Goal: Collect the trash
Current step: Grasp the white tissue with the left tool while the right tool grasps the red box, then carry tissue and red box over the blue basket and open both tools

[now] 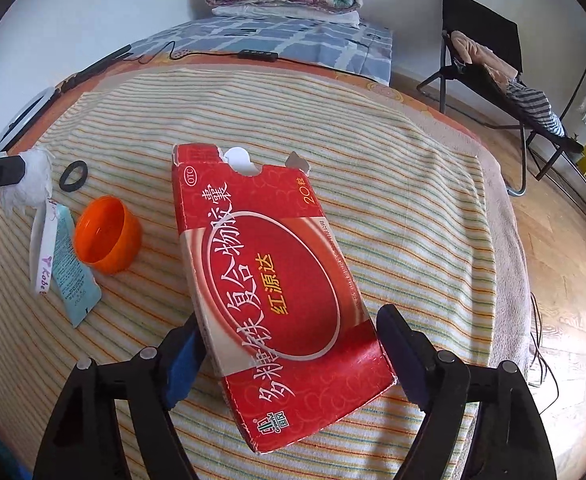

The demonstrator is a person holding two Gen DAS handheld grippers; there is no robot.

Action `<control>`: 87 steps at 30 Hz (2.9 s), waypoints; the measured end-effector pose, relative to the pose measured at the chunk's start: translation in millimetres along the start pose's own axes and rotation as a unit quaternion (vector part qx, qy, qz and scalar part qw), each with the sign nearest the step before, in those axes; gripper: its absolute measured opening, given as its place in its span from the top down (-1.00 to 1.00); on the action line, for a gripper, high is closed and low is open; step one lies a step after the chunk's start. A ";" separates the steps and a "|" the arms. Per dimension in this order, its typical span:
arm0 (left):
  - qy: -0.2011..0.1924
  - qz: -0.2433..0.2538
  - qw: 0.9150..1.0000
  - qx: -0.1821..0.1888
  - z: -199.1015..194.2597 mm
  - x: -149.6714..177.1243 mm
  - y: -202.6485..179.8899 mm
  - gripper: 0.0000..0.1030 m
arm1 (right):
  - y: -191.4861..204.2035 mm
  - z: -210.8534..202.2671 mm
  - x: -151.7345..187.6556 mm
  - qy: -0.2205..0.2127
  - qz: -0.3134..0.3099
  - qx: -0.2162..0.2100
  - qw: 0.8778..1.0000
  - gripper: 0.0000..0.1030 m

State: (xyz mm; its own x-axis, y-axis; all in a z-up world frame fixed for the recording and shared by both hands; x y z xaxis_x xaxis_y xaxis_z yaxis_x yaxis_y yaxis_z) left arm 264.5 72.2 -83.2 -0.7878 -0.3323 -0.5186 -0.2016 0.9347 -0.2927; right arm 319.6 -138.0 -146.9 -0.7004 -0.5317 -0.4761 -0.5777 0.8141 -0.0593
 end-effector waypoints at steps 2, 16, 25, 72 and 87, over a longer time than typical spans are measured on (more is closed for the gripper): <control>-0.007 0.002 1.000 -0.006 -6.8 1.2 3.8 0.80 | 0.8 -6.2 -1.4 -0.010 0.000 -0.005 1.000 -0.28; -0.025 0.027 0.999 -0.013 -43.9 14.9 1.8 0.80 | -27.7 -46.8 -10.0 -0.049 0.073 -0.015 0.996 0.67; -0.037 0.024 0.999 0.001 -76.1 28.3 2.1 0.80 | -10.6 -88.4 2.6 -0.075 0.067 -0.035 0.994 0.67; 0.091 0.053 0.994 0.022 -111.8 287.0 -16.4 0.80 | 162.0 -167.5 260.5 0.016 -0.035 -0.189 0.981 0.67; 0.139 0.078 0.987 -0.003 -79.8 316.5 -20.3 0.80 | 162.8 -147.6 265.5 0.053 -0.034 -0.172 0.983 0.65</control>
State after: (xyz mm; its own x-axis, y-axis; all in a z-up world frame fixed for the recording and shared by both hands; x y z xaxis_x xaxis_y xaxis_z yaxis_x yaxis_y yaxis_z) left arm -27.2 -41.9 -177.2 -0.9389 -0.1370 -0.3159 -0.0676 0.9729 -0.2209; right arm -22.3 -181.1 -153.4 -0.6843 -0.6185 -0.3863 -0.7197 0.6580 0.2215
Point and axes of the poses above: each gripper's, at about its wrist camera, not at the fingertips, and z roughly the way its jaws point, y to its left, x to its underside, the point moved 4 cm from there along z, roughly the way its jaws point, and after that the axes turned 2 degrees about -x, right-handed, at the moved point
